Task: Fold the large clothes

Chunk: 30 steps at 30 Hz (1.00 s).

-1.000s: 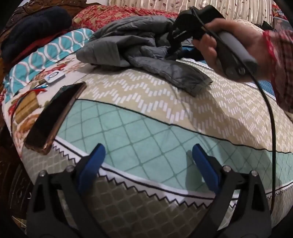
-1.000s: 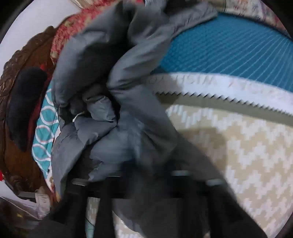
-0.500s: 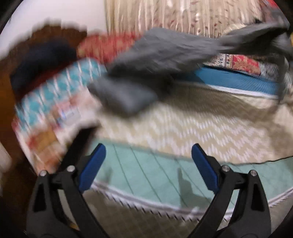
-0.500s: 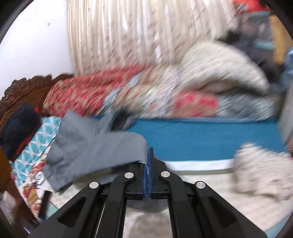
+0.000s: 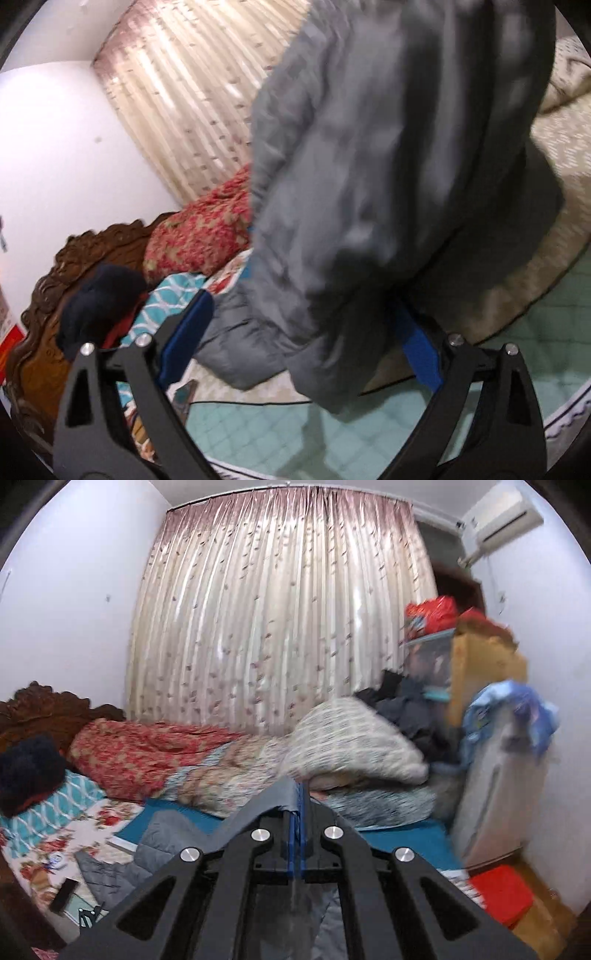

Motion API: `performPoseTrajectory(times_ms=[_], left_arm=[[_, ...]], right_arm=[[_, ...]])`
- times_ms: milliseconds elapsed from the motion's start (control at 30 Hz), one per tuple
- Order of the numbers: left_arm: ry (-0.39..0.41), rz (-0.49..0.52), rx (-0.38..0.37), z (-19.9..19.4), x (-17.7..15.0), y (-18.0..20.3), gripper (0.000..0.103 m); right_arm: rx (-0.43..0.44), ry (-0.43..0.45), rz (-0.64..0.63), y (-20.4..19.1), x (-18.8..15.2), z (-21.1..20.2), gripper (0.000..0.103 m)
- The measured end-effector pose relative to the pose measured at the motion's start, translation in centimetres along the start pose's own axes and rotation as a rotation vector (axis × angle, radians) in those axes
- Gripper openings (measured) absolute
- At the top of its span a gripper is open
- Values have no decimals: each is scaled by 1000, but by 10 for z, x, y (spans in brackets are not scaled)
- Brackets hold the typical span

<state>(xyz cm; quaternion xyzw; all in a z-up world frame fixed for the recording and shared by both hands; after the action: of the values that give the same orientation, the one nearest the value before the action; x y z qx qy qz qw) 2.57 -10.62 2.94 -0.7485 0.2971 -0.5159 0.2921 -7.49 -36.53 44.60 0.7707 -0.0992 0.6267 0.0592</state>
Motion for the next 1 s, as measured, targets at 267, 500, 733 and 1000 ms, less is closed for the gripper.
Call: performPoseTrajectory(times_ms=[267, 500, 733, 1000], left_arm=[[77, -14, -115, -17, 18, -32, 34], [-12, -46, -215, -24, -42, -61, 69], [-194, -164, -250, -4, -84, -71, 69], [-239, -212, -252, -9, -103, -77, 69]], right_arm=[[-510, -483, -197, 118, -155, 77, 91], [-332, -787, -2, 99, -338, 72, 90], [169, -615, -201, -92, -346, 57, 42], [247, -671, -541, -206, -435, 134, 35]])
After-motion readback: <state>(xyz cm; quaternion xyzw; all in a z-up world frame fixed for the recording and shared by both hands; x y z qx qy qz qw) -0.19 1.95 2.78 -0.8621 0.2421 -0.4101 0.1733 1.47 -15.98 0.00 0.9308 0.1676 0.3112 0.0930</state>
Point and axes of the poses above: each gripper's, at about its wrist camera, not at the fingertips, and z roughly the way its jaws point, y to its right, x to its top, the point moved 6 cm from there along z, roughly the way its jaws point, and after that the axes turned 9 degrees about z, right-handed, at the moved point
